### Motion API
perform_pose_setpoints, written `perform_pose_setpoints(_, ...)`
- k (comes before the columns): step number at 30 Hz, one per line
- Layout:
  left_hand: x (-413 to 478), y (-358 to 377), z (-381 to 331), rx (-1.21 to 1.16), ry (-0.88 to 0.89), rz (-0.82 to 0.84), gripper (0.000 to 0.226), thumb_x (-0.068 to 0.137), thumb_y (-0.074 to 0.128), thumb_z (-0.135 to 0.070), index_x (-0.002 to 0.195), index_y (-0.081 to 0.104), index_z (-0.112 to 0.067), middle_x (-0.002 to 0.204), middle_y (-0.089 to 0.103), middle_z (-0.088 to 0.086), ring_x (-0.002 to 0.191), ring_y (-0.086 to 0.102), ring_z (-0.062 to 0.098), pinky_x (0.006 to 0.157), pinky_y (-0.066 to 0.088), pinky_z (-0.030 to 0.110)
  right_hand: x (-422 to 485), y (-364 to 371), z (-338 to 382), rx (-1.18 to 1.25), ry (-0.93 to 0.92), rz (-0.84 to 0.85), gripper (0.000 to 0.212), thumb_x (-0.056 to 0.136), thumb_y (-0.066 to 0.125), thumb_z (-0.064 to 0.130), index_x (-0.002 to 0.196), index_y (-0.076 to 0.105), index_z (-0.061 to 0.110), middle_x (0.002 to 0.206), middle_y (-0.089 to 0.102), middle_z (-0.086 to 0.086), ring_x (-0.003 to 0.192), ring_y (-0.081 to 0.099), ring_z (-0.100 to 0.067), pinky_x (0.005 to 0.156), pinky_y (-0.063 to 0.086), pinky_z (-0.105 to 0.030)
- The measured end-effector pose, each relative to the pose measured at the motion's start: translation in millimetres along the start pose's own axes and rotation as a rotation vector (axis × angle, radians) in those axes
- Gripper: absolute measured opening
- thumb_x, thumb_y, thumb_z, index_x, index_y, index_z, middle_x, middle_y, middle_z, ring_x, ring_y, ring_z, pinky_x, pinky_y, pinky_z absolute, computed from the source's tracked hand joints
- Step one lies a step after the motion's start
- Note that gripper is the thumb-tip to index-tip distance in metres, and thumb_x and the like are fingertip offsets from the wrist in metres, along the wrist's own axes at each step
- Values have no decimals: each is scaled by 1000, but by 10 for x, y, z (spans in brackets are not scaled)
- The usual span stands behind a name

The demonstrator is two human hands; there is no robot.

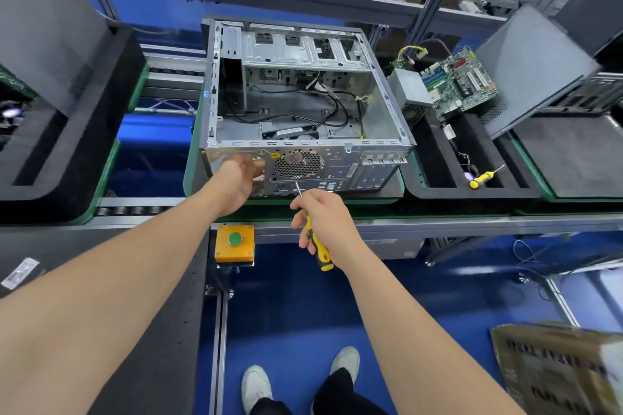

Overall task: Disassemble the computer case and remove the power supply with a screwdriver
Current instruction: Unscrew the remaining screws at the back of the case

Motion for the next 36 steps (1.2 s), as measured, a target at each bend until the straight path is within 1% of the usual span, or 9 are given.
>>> perform_pose_setpoints(3, 6, 77, -15, -23, 13, 115, 42, 111, 24, -14, 145, 47, -2, 153, 47, 14, 144, 40, 27, 119, 34, 46, -1, 12, 32, -12, -10, -2, 20, 106, 51, 21, 103, 70, 15, 75, 73, -5, 46, 60, -25, 40, 46, -29)
perform_pose_setpoints(7, -3, 44, -25, -87, 16, 64, 35, 109, 33, -16, 130, 59, -12, 136, 56, 3, 129, 48, 22, 95, 45, 24, 1, 23, 43, -8, -7, -17, 21, 107, 49, 21, 104, 69, 15, 75, 72, -5, 46, 59, -24, 41, 46, -28)
perform_pose_setpoints(11, 14, 108, -13, -314, -11, 53, 34, 108, 33, -13, 119, 64, -14, 136, 62, 9, 129, 52, 25, 122, 28, 47, 6, 52, 28, 0, -3, -16, 21, 108, 49, 21, 106, 69, 16, 76, 72, -6, 47, 60, -24, 42, 47, -29)
perform_pose_setpoints(15, -120, 123, -204, -274, 174, 157, 25, 108, 26, -11, 113, 51, -7, 112, 64, 9, 99, 61, 19, 104, 41, 42, 6, 126, 36, 22, -8, 6, 23, 108, 48, 21, 108, 71, 16, 75, 71, -5, 47, 58, -23, 41, 45, -28)
perform_pose_setpoints(20, -114, 68, -98, -273, 77, 172, 34, 104, 27, -2, 107, 61, -3, 127, 65, 12, 120, 60, 19, 120, 31, 38, 4, 300, 17, 135, 58, 64, 28, 107, 43, 18, 111, 70, 12, 74, 67, -7, 44, 52, -19, 40, 43, -27)
perform_pose_setpoints(23, -67, -44, -60, 42, 54, 125, 19, 94, 47, 1, 82, 60, -6, 96, 63, 5, 80, 56, 8, 96, 47, 27, 17, 368, 11, 175, 80, 86, 28, 108, 43, 18, 113, 70, 12, 74, 67, -9, 46, 53, -18, 40, 43, -27)
perform_pose_setpoints(25, -26, -85, -36, 199, 30, 124, 10, 89, 58, -4, 96, 65, -7, 92, 61, 2, 84, 57, 12, 71, 52, 26, 32, 384, 6, 191, 79, 89, 27, 109, 43, 16, 115, 69, 12, 75, 66, -11, 48, 53, -18, 41, 43, -28)
perform_pose_setpoints(28, 47, -74, 14, 458, 50, 135, 43, 89, 64, -15, 132, 57, -11, 118, 60, 7, 109, 58, 24, 87, 52, 34, 53, 400, 0, 199, 65, 95, 28, 110, 41, 14, 118, 68, 13, 74, 66, -11, 49, 55, -19, 42, 45, -29)
perform_pose_setpoints(36, 47, -81, -21, 524, 288, 99, 28, 87, 75, -37, 109, 58, -33, 96, 54, -27, 95, 51, 2, 70, 35, 13, 83, 450, -38, 160, 50, 72, 29, 109, 41, 16, 116, 70, 18, 72, 68, -9, 49, 55, -18, 41, 44, -29)
Point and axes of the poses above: each hand's wrist, its own x-axis towards the middle knuckle, its own y-axis out of the palm, z = x × y, the point moved 8 cm from there along x, towards the middle knuckle
